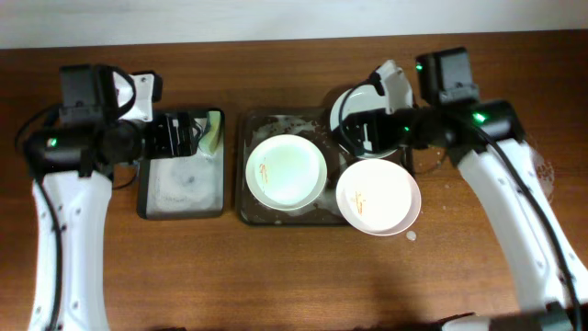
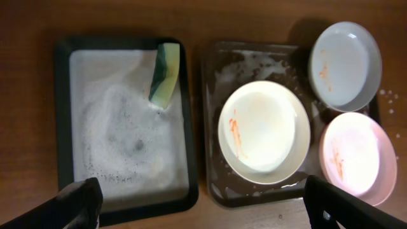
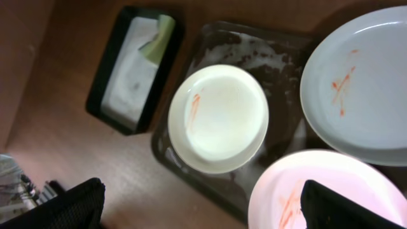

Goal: Clean dirty plates on tray and stack at the side
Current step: 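Move left gripper to sponge and right gripper to white bowl rim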

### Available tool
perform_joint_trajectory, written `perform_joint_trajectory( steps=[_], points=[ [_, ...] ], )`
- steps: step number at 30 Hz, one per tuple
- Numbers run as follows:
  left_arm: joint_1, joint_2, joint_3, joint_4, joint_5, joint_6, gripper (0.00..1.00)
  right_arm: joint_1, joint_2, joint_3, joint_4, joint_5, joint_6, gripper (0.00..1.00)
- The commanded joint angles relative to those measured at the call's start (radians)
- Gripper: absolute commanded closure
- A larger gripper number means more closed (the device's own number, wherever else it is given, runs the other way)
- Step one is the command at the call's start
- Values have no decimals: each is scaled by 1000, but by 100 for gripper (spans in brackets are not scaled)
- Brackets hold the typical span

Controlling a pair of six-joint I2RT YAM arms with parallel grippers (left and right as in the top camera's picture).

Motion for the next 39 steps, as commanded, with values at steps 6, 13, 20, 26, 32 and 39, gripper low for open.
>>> perform_joint_trajectory(
  steps=[6, 13, 20, 26, 32, 39],
  points=[
    [-3, 105, 22, 87, 103, -9, 1, 16, 247, 23, 81, 29, 29, 24],
    [-3, 118, 22, 182, 107, -10, 1, 53, 444, 22, 154, 137, 164, 37],
    [-3, 121, 21, 182, 121, -10, 1, 63, 474, 22, 189, 137, 194, 37],
    [-32, 188, 21, 222, -66, -128, 1, 149, 474, 0, 216, 273, 186, 36],
    [-135, 347, 21, 363, -246, -135, 1, 215, 474, 1, 235, 302, 187, 30],
    [-173, 474, 21, 426, -382, -122, 34, 204, 474, 1, 222, 361, 187, 22]
  ],
)
